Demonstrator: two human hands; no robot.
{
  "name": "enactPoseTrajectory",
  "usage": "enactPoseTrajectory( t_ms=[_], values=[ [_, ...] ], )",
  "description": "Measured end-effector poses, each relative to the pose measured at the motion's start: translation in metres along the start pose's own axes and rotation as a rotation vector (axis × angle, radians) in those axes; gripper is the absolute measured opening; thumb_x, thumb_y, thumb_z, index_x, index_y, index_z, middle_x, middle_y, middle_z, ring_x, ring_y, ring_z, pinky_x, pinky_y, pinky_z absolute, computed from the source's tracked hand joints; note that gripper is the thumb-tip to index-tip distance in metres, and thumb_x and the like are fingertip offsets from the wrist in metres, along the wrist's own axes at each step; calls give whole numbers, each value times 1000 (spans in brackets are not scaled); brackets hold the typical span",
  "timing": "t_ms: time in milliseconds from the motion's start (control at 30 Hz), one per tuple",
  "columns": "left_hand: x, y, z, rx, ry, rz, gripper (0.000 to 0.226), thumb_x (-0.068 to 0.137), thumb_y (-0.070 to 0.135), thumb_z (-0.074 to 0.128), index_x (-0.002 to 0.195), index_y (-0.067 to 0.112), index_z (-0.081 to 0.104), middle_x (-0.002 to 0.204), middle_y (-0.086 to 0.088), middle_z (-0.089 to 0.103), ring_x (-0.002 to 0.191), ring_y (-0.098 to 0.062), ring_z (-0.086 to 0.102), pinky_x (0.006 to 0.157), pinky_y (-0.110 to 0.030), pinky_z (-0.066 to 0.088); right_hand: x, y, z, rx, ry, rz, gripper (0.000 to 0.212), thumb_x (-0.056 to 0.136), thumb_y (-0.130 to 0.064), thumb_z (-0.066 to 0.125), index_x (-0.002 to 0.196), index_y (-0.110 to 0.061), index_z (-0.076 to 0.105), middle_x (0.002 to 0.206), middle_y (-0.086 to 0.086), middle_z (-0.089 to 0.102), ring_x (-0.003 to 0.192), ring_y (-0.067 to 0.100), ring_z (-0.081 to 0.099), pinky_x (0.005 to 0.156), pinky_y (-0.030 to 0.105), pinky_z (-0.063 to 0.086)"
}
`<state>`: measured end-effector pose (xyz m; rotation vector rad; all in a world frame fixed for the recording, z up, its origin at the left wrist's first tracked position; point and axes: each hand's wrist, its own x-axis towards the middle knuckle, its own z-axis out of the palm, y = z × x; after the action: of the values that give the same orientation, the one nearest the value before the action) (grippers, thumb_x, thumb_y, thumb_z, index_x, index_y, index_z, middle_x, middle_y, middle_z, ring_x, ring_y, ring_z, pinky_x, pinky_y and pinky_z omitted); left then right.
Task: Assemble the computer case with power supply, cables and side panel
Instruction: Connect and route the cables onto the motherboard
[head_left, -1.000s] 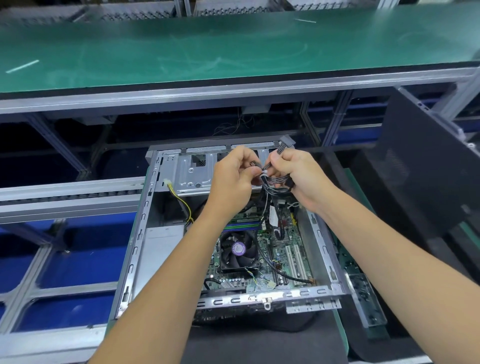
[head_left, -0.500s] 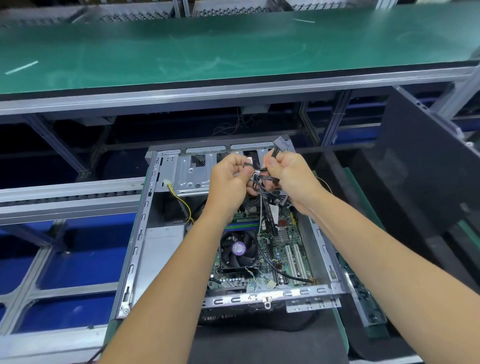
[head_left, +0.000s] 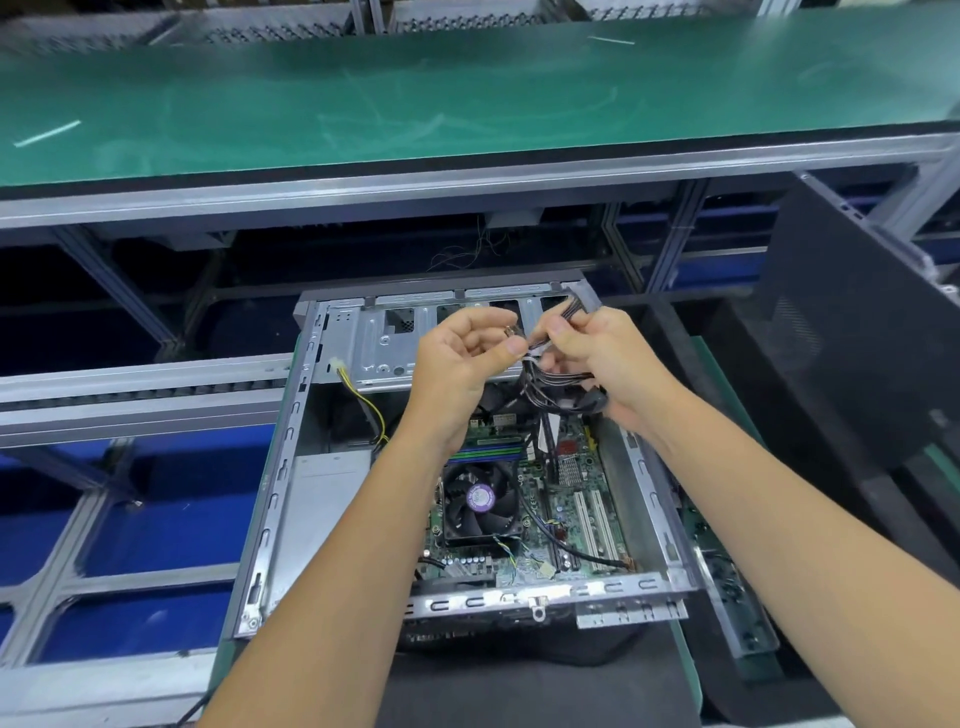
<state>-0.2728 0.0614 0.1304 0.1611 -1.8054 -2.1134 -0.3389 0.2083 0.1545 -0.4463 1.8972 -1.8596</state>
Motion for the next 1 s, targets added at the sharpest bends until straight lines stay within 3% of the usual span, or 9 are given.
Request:
enactPoseTrajectory(
  t_ms=[233, 400, 500, 633, 733, 833, 1000],
  values=[
    [-3, 0, 8, -193, -116, -67, 17, 72, 6, 67, 89, 9, 65, 73, 4, 69, 70, -6, 61, 68, -17, 50, -4, 2, -11, 221, -51, -78, 18, 101, 0, 49, 89, -9, 60, 75, 2, 69, 63, 12, 61, 64, 23, 53],
    [0, -6, 8, -69, -118, -101, 19, 87, -9, 57, 86, 8, 65, 74, 2, 68, 66, -7, 60, 68, -19, 51, -4, 8, -18, 171, 14, -39, 16, 100, 0, 50, 105, -12, 60, 80, 2, 73, 65, 14, 63, 67, 26, 54],
    [1, -12, 11, 15, -108, -160, 19, 91, -8, 53, 87, 8, 62, 76, -5, 63, 62, -8, 58, 65, -19, 50, -4, 8, -22, 104, 24, -46, 27, 98, 4, 51, 115, -17, 55, 78, 5, 72, 61, 18, 63, 62, 26, 52],
    [1, -18, 16, 46, -62, -216, 21, 97, -3, 48, 86, 11, 59, 68, 1, 60, 57, -6, 54, 63, -19, 46, -3, 7, -22, -17, 13, -54, 28, 95, 9, 49, 108, -15, 55, 74, 7, 71, 54, 20, 58, 60, 29, 49],
    [-1, -16, 17, -28, -102, -243, 23, 100, 0, 42, 86, 13, 55, 58, 11, 59, 50, -3, 50, 55, -17, 43, -1, 6, -21, 64, -12, -71, 19, 98, 9, 47, 100, -9, 51, 77, 9, 69, 58, 19, 60, 62, 27, 50],
    [-1, -14, 17, -51, -135, -270, 25, 98, -2, 41, 88, 16, 55, 65, 5, 63, 52, -6, 52, 48, -16, 41, 3, 7, -19, 126, -62, -61, 16, 101, 4, 45, 96, -8, 54, 75, 4, 66, 61, 16, 62, 66, 27, 53],
    [-2, -15, 16, -61, -126, -269, 17, 98, 2, 46, 90, 13, 56, 69, 1, 60, 54, -7, 53, 49, -16, 43, 9, 11, -13, 48, -29, -28, 22, 103, -11, 51, 87, -9, 65, 72, 0, 65, 59, 12, 59, 64, 24, 51]
  ],
)
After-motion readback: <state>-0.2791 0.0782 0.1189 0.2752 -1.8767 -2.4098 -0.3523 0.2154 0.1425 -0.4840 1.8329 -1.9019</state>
